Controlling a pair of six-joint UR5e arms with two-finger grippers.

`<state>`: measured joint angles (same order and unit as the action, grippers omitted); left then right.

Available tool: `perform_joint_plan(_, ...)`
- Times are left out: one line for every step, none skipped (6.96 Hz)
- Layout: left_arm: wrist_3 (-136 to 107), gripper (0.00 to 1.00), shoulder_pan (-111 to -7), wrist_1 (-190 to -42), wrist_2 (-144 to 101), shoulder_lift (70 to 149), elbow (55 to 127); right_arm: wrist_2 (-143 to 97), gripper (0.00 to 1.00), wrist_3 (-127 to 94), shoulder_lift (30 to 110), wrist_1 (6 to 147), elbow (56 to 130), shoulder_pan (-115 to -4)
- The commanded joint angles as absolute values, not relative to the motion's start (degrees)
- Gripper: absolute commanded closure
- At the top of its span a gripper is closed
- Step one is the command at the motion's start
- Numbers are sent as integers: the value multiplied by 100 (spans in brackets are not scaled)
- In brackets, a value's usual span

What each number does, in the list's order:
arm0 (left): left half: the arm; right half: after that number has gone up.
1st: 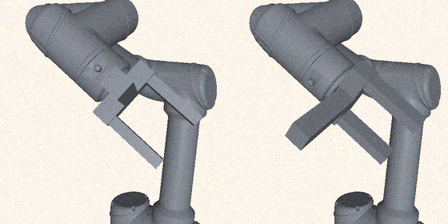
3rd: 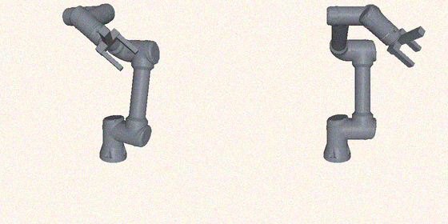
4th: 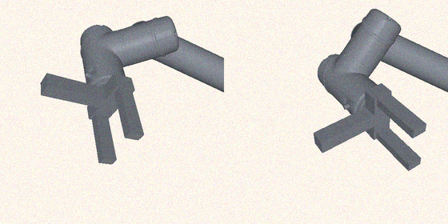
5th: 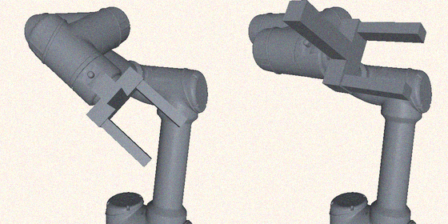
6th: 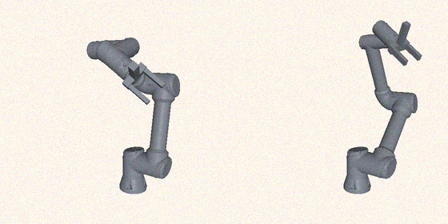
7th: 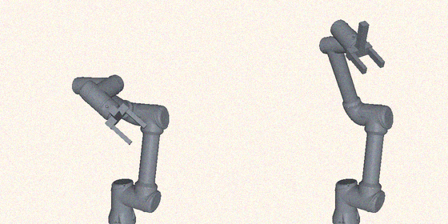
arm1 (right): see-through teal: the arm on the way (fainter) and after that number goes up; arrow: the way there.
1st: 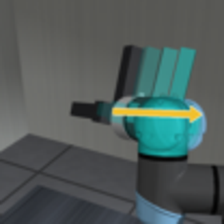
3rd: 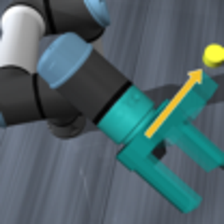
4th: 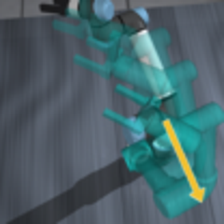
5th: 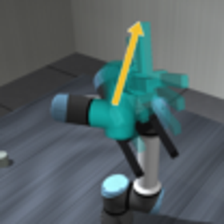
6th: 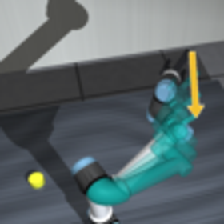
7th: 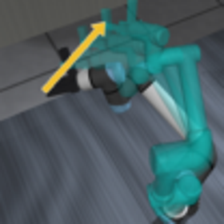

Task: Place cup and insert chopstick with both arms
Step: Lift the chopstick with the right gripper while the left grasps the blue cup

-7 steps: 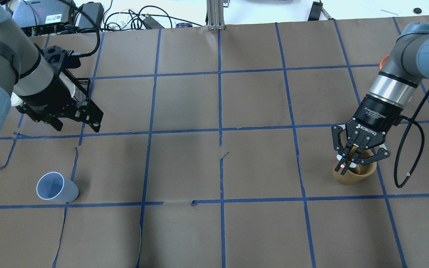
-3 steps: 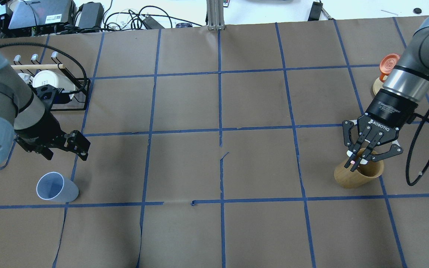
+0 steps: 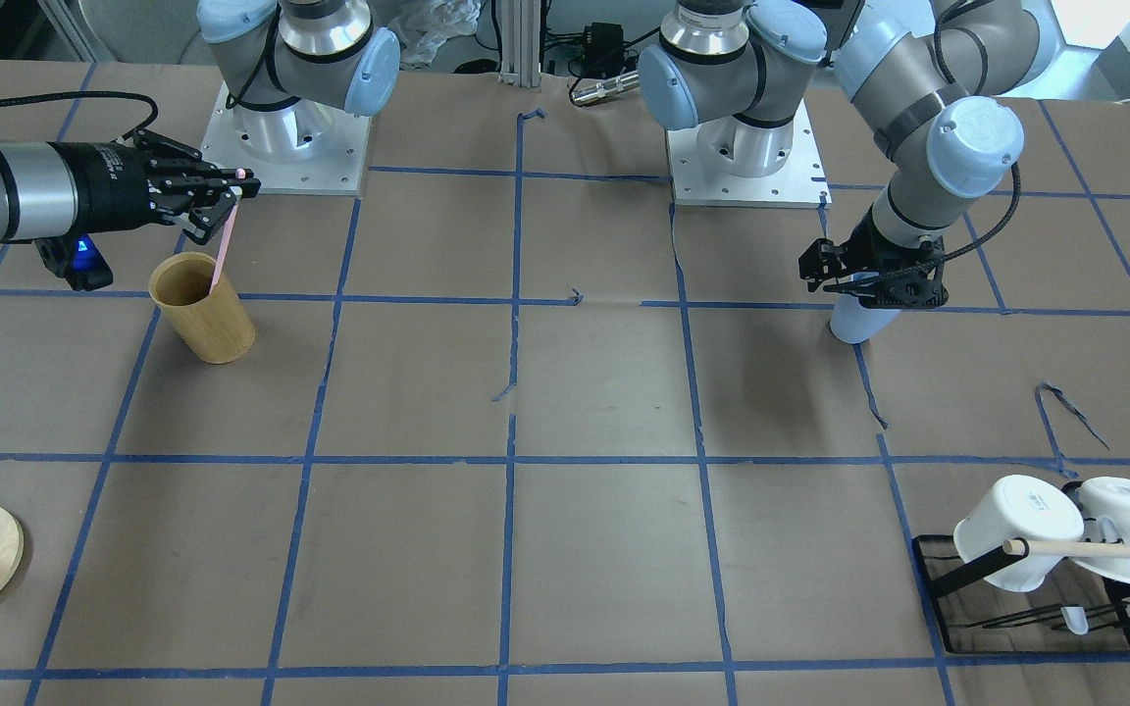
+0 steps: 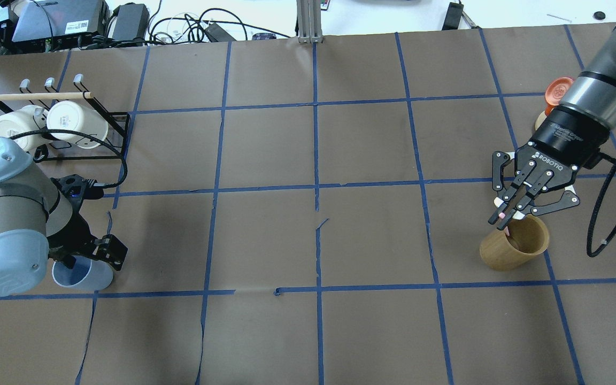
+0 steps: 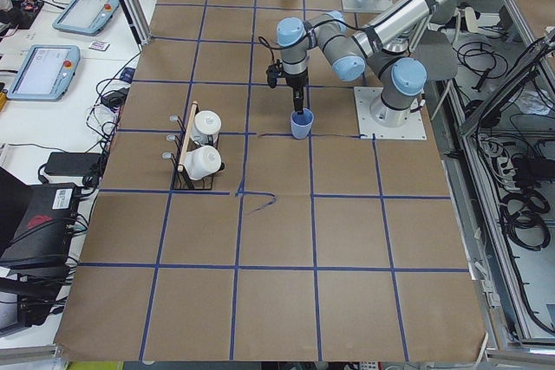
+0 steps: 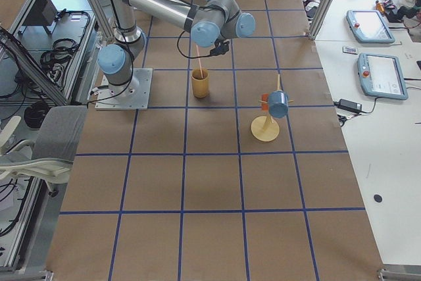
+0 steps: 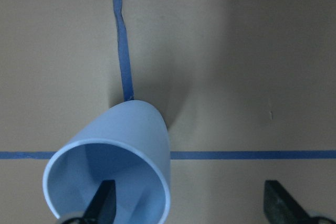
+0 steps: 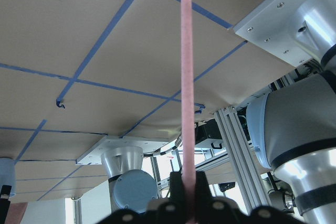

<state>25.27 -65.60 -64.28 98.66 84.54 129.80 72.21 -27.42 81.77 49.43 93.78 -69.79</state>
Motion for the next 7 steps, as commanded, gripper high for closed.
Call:
perform_joint_plan(2636, 77, -6425, -6398, 9914, 8508, 12982, 7094, 98, -2742, 8200, 4223, 8837, -6970)
perform_joint_plan(2767, 100, -6425, -6381, 10114, 8508, 12955, 7058, 98, -2742, 8200, 3723, 8441, -6970)
perform_joint_plan(2777, 100, -6425, -6363, 10107, 8508, 12946, 6831, 100, -2742, 8200, 3283, 8089, -6970)
perform_joint_plan(2777, 100, -6425, -6346, 10064, 8499, 12946, 6568, 100, -2742, 8209, 3043, 7860, -6970)
perform_joint_plan(2743, 100, -6442, -6354, 10037, 8499, 12946, 6183, 100, -2733, 8209, 2815, 7736, -6970)
perform_joint_plan(2586, 100, -6495, -6363, 9924, 8438, 12938, 5796, 100, -2733, 8226, 2734, 7691, -6970)
perform_joint_plan(2158, 100, -6573, -6442, 9523, 8420, 12755, 5244, 100, -2699, 8227, 2716, 7699, -6996)
